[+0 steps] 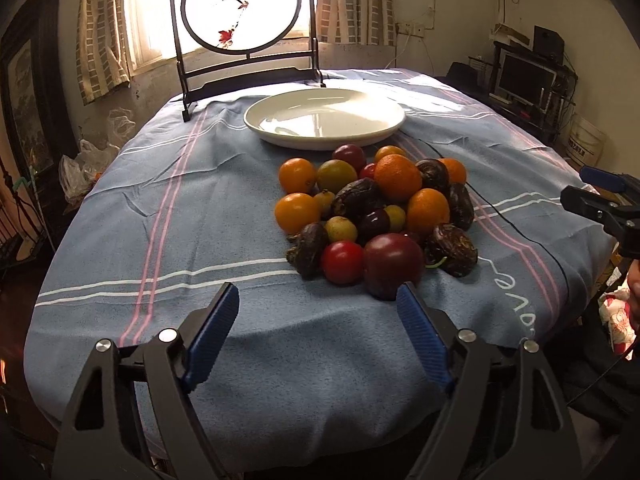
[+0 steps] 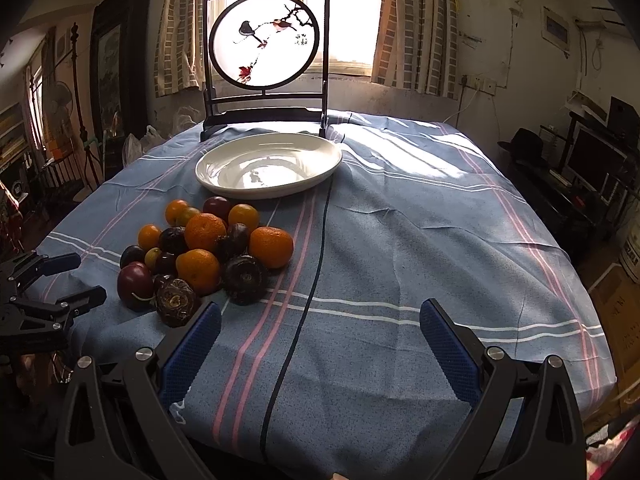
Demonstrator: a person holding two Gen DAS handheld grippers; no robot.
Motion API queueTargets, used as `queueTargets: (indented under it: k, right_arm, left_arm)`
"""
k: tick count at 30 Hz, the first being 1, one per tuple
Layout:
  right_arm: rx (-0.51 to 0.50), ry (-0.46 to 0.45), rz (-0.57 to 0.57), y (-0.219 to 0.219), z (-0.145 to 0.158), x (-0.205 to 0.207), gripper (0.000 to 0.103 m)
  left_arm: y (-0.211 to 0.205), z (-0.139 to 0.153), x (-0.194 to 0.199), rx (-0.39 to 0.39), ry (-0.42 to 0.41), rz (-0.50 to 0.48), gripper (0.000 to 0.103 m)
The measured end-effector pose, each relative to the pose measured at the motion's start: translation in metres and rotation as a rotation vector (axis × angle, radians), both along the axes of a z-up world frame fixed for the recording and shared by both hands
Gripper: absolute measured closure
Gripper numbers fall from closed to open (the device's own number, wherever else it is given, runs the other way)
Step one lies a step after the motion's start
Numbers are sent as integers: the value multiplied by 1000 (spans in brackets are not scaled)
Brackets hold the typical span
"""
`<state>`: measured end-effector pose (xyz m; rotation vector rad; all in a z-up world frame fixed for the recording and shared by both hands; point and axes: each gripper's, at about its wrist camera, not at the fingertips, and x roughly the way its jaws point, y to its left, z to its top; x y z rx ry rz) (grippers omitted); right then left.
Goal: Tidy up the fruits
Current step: 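Grasp a dark red plum with the left tool while the right tool grasps a wrinkled brown passion fruit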
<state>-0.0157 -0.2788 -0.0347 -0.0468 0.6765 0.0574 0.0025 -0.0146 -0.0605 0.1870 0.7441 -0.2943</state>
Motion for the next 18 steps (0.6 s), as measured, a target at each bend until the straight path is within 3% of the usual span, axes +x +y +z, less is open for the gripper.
queueTargets:
  k: [6,7,8,10,11,18]
  right_arm:
    - [-14,8,23,8,-3,0,3]
    - [-18,7,23,8,-3,-1,3]
    - [-20,6,21,7,-2,-1,3]
    - [-16,3,11,4,-1,-1,3]
    - [-13,2,7,1,-1,-2,3]
    - [24,30,-4,-8,-9,6,3]
  left_arm:
    - [-38,-7,5,69,-32,-63,25]
    - [-42,-10,8,78,-23,-66,31]
    - [-45,-13,12,79,-7,-72,43]
    - [-45,-17,17,33,39,-106,61]
    - [-46,-17,16,19,39,-118,66]
    - [-37,-9,6,4,19,-100,66]
